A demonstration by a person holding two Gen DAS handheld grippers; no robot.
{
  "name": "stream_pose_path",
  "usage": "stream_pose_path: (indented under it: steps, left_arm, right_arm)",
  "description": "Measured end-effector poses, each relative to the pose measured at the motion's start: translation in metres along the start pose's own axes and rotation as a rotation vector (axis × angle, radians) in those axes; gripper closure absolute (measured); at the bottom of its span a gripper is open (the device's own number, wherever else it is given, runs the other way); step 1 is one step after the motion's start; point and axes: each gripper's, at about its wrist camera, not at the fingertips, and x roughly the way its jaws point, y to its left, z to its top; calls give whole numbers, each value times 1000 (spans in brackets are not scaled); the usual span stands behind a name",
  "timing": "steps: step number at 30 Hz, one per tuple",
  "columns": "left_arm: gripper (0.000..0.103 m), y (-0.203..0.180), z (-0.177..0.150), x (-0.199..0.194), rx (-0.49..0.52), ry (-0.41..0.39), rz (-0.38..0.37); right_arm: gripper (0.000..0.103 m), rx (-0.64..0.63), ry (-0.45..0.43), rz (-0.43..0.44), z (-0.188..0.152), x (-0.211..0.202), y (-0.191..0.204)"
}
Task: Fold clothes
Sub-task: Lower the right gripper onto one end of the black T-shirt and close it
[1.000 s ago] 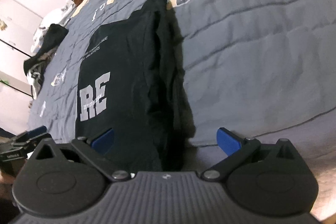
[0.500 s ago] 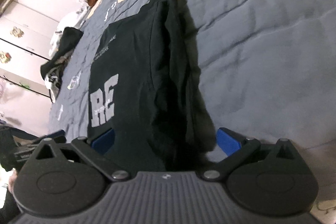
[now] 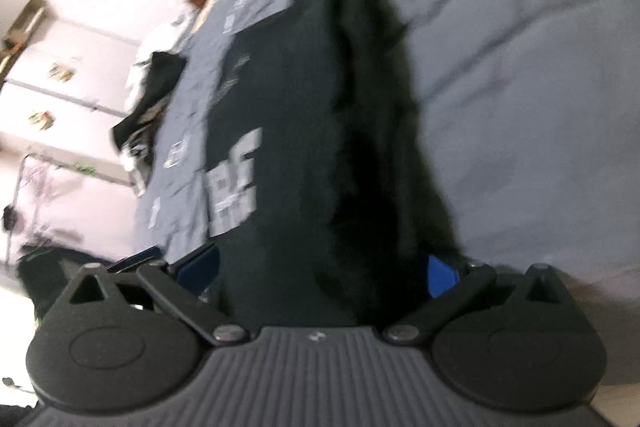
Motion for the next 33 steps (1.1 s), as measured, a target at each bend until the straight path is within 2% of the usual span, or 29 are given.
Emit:
stream_pose_path:
  steps: [2, 7, 13, 17, 19, 24, 33]
  left_arm:
    - [0, 0, 0, 0, -1, 0, 0]
    - [0, 1, -1, -1, 0, -1, -5]
    - [0, 0, 0, -1, 5, 0, -10]
    - [0, -3, 1, -2, 9, -1, -21]
    - [0, -6, 1, -1, 14, 3, -34]
    - [0, -17, 1, -4, 48, 2, -55]
    - [0, -34, 1, -7, 89, 2, -102]
  right_arm:
    - [0, -37, 7, -1, 0, 2, 8]
    - [1, 17, 22, -12, -3, 13, -9]
    - [0, 13, 19, -34, -6, 18, 0]
    - [0, -2, 20, 8, -6, 17, 14]
    - [0, -13, 26, -2, -7, 20, 15]
    - [0, 93, -12, 48, -6, 22, -5]
    - [0, 78, -11, 41, -6, 26, -6]
